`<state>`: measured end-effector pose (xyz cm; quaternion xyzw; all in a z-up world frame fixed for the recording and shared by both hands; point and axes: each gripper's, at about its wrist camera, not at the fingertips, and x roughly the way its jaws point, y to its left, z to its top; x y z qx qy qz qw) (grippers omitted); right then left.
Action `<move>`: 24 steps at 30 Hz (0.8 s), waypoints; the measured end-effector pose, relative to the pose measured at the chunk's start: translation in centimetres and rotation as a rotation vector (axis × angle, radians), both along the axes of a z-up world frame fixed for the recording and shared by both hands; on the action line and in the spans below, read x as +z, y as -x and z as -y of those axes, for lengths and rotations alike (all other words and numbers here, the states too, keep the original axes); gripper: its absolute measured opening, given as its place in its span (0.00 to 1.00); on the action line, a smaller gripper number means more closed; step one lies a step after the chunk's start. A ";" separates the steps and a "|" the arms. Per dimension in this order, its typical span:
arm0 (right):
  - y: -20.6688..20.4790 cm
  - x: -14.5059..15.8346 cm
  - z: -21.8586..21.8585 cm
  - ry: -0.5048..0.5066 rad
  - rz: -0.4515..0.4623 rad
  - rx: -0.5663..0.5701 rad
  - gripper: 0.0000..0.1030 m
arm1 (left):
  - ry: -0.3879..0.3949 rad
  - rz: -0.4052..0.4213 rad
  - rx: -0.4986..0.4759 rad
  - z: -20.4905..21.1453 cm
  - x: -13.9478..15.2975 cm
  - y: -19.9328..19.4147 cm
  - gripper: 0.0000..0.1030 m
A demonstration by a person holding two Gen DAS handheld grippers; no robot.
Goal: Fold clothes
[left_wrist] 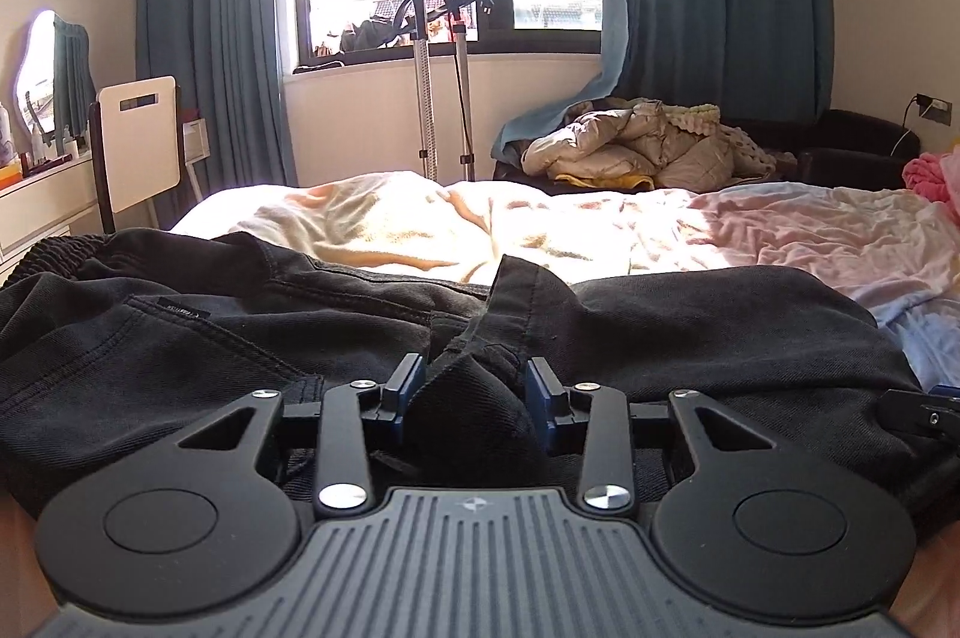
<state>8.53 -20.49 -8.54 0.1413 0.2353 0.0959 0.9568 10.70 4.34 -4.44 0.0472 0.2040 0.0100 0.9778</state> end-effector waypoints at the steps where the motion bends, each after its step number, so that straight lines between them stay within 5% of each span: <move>1: 0.0 0.0 0.0 0.000 0.000 0.000 0.86 | -0.003 0.006 -0.004 0.1 0.0 0.1 0.17; 6: 0.1 0.2 0.4 -0.027 0.019 -0.003 0.86 | 0.076 0.043 0.024 -0.6 1.5 1.5 0.10; 11: 0.2 0.3 1.3 -0.091 0.024 -0.025 0.86 | 0.163 -0.087 0.048 -2.1 1.3 1.2 0.10; 19: 0.0 -0.1 2.8 -0.159 0.018 -0.088 0.86 | 0.144 -0.135 0.064 -2.0 -0.1 0.3 0.13; 22: -0.2 -0.3 3.0 -0.176 0.011 -0.086 0.86 | 0.158 -0.119 0.073 -2.2 0.4 0.6 0.21; 24: -0.4 -0.6 3.1 -0.191 -0.005 -0.081 0.86 | 0.165 -0.080 0.094 -2.5 1.2 1.0 0.48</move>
